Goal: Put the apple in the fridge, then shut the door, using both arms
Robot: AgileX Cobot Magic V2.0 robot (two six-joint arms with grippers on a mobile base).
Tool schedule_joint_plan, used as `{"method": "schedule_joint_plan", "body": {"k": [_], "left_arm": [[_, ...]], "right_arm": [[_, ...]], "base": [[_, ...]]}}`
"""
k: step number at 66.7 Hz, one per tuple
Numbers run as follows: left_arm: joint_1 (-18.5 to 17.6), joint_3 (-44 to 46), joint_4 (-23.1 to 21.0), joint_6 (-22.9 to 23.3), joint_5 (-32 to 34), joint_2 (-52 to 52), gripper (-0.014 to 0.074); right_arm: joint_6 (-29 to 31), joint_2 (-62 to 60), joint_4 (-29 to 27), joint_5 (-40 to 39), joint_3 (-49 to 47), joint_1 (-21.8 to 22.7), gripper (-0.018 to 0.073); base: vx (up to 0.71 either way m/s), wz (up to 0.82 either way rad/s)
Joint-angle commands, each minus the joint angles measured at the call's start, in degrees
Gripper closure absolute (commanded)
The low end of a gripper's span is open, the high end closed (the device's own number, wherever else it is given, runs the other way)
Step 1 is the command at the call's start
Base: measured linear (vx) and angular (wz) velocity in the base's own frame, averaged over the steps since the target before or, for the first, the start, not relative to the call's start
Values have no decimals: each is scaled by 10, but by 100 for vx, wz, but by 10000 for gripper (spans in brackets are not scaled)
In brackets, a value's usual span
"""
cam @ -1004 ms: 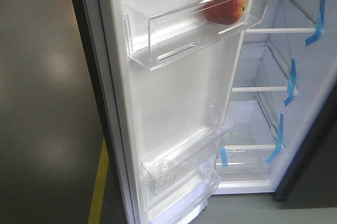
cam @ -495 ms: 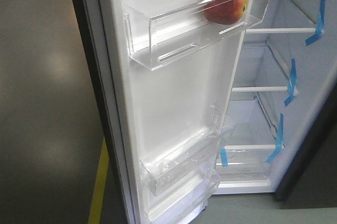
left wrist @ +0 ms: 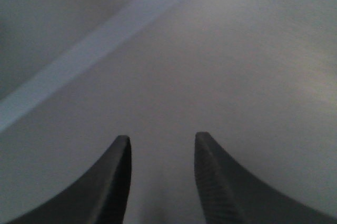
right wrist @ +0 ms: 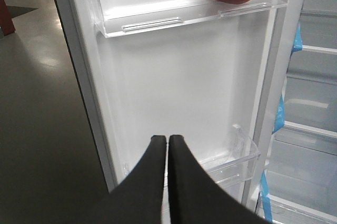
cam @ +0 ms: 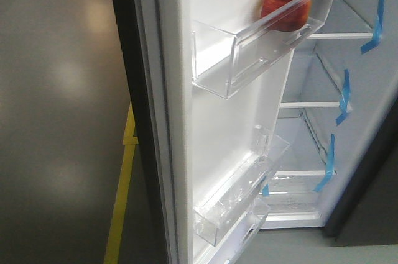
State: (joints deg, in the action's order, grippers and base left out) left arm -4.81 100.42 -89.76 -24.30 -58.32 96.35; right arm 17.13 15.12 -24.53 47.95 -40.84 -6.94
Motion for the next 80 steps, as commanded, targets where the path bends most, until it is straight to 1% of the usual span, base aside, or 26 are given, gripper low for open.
{"method": "schedule_joint_plan", "body": {"k": [1, 10, 17, 23, 27, 34, 40, 49, 54, 61, 67, 74, 80], "left_arm": [[-17, 18, -68, -23, -29, -25, 303], [-62, 18, -65, -40, -29, -25, 303], [-106, 18, -62, -54, -21, -25, 303], [-139, 18, -47, -67, -23, -25, 303], [-152, 18, -38, -70, -23, -25, 303], [-170, 18, -15, -70, -26, -25, 303], [-170, 18, -14, -81, -30, -25, 303], [-167, 18, 11, -82, -38, -27, 303], [-163, 18, 29, -82, -43, -28, 303], [-160, 18, 62, -82, -43, -31, 303], [-156, 18, 101, -82, -44, -34, 303], [-152, 18, 146, -82, -41, -41, 303], [-151, 18, 178, -82, -36, -48, 303]], "right_arm": [[2, 8, -10, -51, -15, 1, 564], [2, 8, -10, -58, -15, 1, 564], [2, 8, -10, -58, -15, 1, 564], [2, 8, -11, -59, -15, 1, 564], [2, 8, -13, -59, -15, 1, 564], [2, 8, -14, -62, -15, 1, 563], [2, 8, -14, -64, -15, 1, 559], [3, 8, -24, -65, -15, 1, 523], [9, 8, -32, -74, -15, 1, 474], [9, 8, -33, -100, -15, 1, 375], [14, 12, -31, -143, -15, 1, 251], [19, 32, -14, -211, -15, 1, 105], [19, 78, -3, -256, -26, 1, 17]], "base": [[0, 0], [0, 0], [0, 0], [0, 0], [0, 0], [0, 0], [0, 0], [0, 0], [0, 0], [0, 0], [0, 0], [0, 0], [0, 0]]}}
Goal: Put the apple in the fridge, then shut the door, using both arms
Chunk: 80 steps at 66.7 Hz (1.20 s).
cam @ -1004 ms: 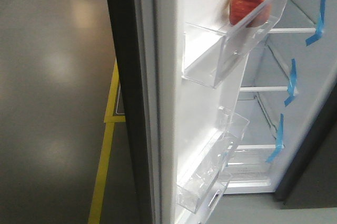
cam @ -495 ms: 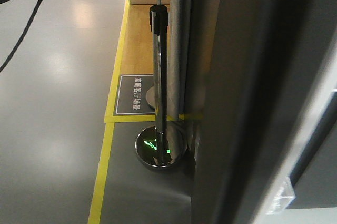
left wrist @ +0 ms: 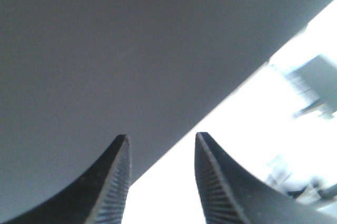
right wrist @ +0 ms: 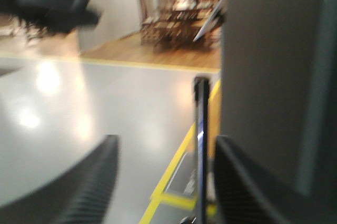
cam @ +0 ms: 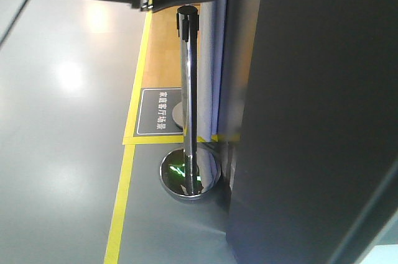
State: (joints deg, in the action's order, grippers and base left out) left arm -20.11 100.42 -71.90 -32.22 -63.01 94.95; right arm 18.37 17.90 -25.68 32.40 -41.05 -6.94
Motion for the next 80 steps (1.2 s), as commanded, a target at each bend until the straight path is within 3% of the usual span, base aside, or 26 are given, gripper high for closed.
{"method": "schedule_joint_plan", "body": {"k": [1, 20, 45, 80], "left_arm": [[2, 18, 1, -3, 11, -35, 303], [2, 18, 19, 1, 19, -41, 303], [2, 18, 21, 1, 30, -41, 303], [2, 18, 45, 0, 55, -41, 303]], "right_arm": [[7, 55, 11, -103, -27, 1, 13], [-20, 263, 93, -238, -118, 15, -22], [-48, 466, 83, -269, -260, 103, 6], [-53, 620, 74, -339, -336, 110, 8]], "base": [[0, 0], [0, 0], [0, 0], [0, 0]]}}
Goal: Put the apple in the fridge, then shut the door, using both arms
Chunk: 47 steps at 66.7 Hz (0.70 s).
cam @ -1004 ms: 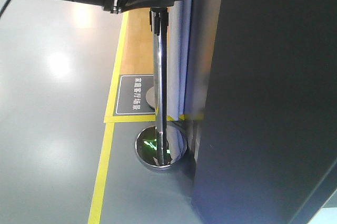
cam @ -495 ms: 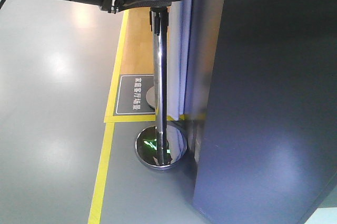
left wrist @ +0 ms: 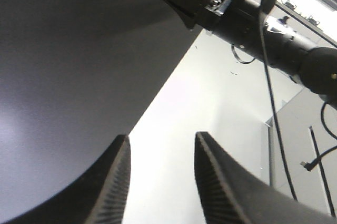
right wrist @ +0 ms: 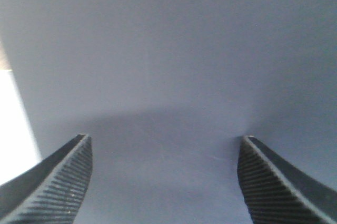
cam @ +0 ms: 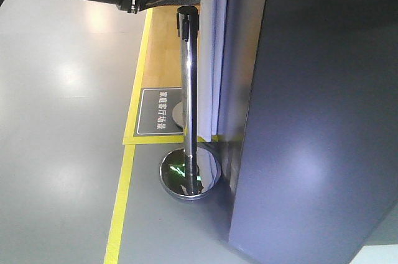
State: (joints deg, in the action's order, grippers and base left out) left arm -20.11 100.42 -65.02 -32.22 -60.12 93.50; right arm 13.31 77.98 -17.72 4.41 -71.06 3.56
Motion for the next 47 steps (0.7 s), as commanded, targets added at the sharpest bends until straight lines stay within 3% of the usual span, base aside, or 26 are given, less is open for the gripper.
{"method": "schedule_joint_plan", "body": {"k": [1, 18, 35, 47], "left_arm": [[2, 18, -21, 0, 27, -27, 303], [2, 18, 49, 0, 33, -27, 303], [2, 18, 106, 2, 61, -27, 303], [2, 18, 112, 5, 76, -26, 303]], "right_arm": [[-3, 24, -6, -59, -39, 4, 8], [-1, 111, -6, -44, -122, 4, 8], [2, 204, 0, 50, -251, 14, 8], [2, 227, -2, 74, -296, 23, 8]], "base": [[0, 0], [0, 0], [0, 0], [0, -1]]}}
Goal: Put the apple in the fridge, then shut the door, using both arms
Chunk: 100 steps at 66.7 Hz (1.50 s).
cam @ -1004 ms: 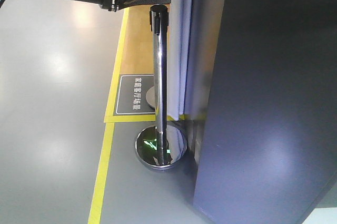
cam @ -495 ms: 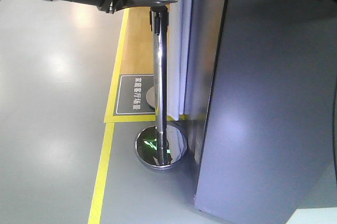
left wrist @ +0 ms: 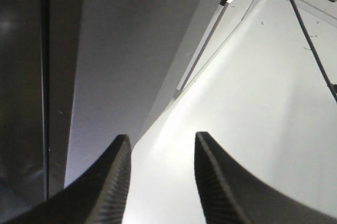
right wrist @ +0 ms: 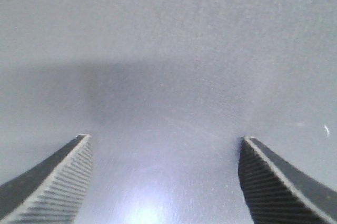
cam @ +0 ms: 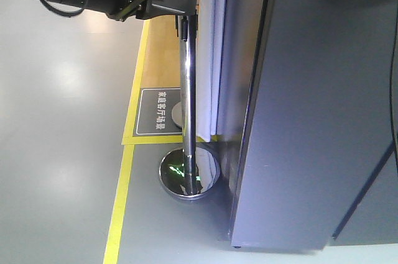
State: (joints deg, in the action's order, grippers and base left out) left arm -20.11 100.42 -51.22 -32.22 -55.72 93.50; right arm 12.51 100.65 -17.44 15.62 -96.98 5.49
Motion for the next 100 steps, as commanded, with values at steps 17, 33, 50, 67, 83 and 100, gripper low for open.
{"method": "schedule_joint_plan", "body": {"k": [17, 33, 50, 67, 83, 100], "left_arm": [[2, 18, -25, 15, 56, -26, 303], [2, 18, 27, 16, 63, -26, 303], [2, 18, 138, 55, 55, -26, 309], [2, 18, 231, 110, 1, -27, 388], [2, 18, 241, 111, -49, -62, 539], [2, 7, 296, 121, -85, -159, 603]], "right_arm": [[23, 8, -2, 31, -76, 25, 10], [25, -59, -16, 104, -75, 23, 50], [90, -177, -70, 244, -75, 23, 254], [219, -265, -226, 371, -63, 23, 575], [301, -375, -299, 381, 84, 23, 564], [351, -553, -300, 296, 351, 24, 564]], "base": [[0, 0], [0, 0], [0, 0], [0, 0], [0, 0], [0, 0]]}}
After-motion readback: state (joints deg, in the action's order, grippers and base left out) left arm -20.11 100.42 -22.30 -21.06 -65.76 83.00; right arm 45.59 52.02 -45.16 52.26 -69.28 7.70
